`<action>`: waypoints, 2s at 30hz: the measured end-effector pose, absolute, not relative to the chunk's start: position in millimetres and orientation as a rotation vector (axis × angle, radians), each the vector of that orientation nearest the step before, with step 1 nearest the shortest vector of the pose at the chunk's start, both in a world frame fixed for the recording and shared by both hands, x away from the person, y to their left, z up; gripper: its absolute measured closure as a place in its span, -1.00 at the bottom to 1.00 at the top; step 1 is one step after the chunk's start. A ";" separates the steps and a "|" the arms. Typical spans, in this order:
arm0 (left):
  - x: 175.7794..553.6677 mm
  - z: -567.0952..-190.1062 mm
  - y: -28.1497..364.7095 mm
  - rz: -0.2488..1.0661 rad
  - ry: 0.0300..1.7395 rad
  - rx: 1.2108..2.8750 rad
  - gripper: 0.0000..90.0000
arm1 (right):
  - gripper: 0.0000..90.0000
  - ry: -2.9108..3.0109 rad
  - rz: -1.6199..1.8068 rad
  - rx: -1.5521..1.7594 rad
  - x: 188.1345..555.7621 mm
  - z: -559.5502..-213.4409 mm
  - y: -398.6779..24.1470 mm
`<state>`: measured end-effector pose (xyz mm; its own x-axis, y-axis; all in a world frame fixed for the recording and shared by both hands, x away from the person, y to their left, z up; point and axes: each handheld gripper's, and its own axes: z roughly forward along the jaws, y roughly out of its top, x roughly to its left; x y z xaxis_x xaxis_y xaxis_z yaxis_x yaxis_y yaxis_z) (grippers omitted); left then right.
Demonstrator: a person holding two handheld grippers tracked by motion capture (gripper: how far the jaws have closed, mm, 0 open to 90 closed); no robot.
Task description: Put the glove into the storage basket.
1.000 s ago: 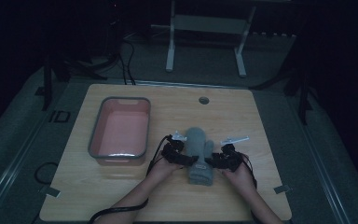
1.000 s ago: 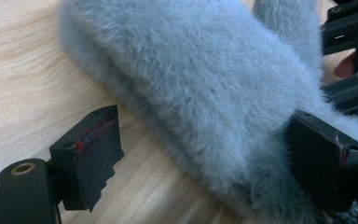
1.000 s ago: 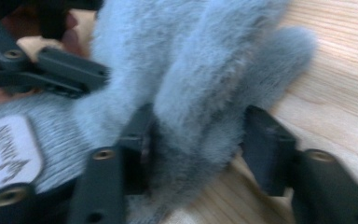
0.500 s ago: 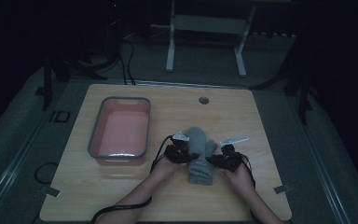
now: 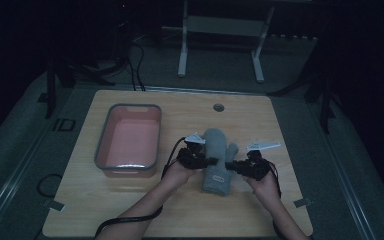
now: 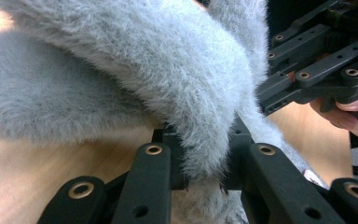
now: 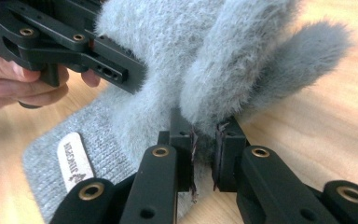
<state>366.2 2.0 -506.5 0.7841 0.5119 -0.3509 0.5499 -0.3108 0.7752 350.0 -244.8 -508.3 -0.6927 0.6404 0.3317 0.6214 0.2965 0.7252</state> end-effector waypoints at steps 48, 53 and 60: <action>385.5 -398.1 157.2 0.203 0.865 1.947 0.73 | 0.81 2.519 1.634 0.968 406.6 -408.9 -96.1; 384.0 -386.5 186.5 0.227 0.884 1.953 0.73 | 0.81 2.535 1.653 0.939 410.4 -402.3 -72.0; 383.4 -385.1 229.3 0.224 0.943 1.923 0.73 | 0.81 2.571 1.663 0.904 418.6 -398.4 -22.1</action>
<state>383.4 229.3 -385.1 0.6858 0.6932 -0.2215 0.5194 -0.2531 0.8162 418.6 -22.1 -398.4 -0.8384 0.4293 0.3358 0.4822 0.2973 0.8241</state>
